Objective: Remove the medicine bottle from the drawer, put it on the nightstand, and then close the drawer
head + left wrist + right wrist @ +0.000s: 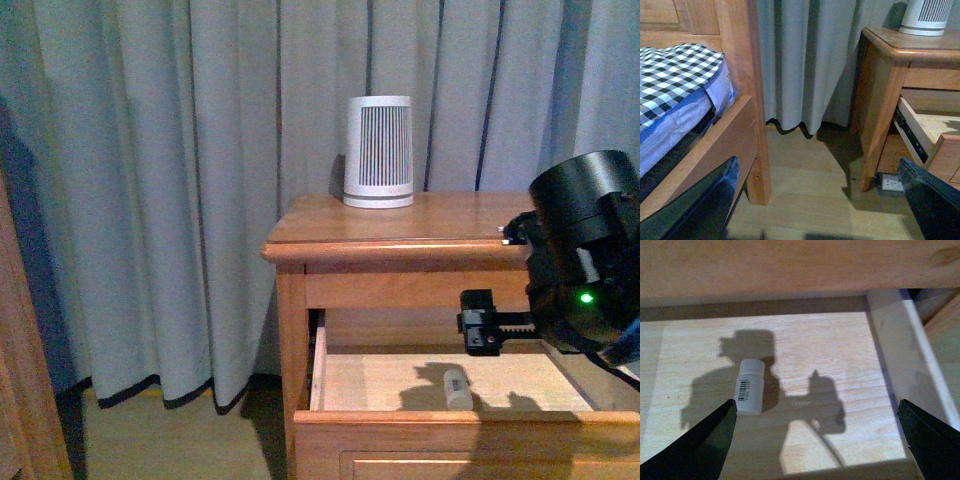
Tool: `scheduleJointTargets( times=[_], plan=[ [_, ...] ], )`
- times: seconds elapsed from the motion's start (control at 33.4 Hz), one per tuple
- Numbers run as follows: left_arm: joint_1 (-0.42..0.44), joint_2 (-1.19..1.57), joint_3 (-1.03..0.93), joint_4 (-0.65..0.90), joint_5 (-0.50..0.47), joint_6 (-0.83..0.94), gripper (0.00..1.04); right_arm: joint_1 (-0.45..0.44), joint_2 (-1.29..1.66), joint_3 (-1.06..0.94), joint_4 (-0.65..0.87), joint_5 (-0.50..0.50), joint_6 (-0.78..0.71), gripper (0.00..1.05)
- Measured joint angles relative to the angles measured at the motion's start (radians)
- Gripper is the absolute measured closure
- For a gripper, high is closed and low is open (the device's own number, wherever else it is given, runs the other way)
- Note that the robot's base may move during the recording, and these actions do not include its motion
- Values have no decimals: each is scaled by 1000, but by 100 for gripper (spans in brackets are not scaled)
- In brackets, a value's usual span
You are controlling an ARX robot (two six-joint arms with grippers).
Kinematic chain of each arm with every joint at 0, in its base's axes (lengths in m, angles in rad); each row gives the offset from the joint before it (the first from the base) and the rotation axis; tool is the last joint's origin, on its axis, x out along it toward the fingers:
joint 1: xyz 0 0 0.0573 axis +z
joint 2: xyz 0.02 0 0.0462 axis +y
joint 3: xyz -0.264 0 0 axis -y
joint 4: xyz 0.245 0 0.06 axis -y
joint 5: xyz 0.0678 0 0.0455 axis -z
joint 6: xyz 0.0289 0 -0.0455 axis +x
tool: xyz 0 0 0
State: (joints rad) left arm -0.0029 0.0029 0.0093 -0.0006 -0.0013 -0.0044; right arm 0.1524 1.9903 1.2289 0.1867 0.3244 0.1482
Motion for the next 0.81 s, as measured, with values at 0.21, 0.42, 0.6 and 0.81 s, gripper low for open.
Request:
scheduleJointTargets(
  times=[0.21,0.42,0.6,0.81],
  plan=[
    [0,0,0,0,0,0,7,12,220,222,-66,-25,43,7],
    [0,0,0,0,0,0,7,22,378,376,-138,-37,77,7],
    [0,0,0,0,0,0,7,37,434,432,-156,-38,84,7],
    [0,0,0,0,0,0,7,45,463,458,-158,-33,92,21]
  ],
)
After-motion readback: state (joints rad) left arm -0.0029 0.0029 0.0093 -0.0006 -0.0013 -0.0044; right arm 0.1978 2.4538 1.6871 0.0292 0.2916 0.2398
